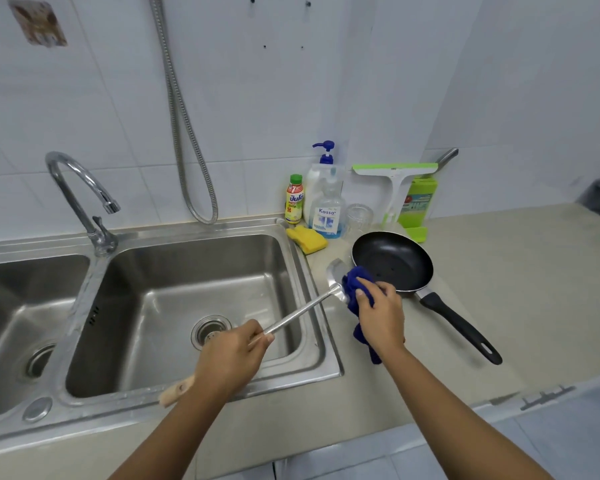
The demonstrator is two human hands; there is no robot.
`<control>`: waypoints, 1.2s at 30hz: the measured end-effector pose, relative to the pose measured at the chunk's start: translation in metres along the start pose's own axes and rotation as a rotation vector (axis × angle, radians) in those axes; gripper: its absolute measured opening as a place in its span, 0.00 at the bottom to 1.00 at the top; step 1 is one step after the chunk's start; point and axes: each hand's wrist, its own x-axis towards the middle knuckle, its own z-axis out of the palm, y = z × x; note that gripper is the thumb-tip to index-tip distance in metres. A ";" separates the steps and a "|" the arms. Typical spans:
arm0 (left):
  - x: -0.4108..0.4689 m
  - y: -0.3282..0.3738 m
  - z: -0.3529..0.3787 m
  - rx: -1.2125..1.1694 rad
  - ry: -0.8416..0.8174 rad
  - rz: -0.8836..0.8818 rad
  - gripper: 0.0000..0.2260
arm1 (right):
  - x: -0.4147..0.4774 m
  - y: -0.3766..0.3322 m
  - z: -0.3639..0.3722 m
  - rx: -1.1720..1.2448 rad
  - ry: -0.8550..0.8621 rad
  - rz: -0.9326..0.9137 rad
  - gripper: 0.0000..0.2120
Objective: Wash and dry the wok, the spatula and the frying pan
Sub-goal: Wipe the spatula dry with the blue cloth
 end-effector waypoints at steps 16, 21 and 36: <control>0.057 -0.041 -0.037 -0.020 -0.066 0.090 0.13 | 0.004 0.013 0.012 -0.409 -0.194 0.182 0.18; 0.080 -0.043 -0.030 -0.074 -0.127 0.092 0.15 | -0.022 0.013 0.017 -0.346 -0.169 0.234 0.23; 0.085 0.100 0.037 -0.109 -0.410 0.428 0.16 | -0.064 0.016 -0.094 -0.509 0.655 0.267 0.07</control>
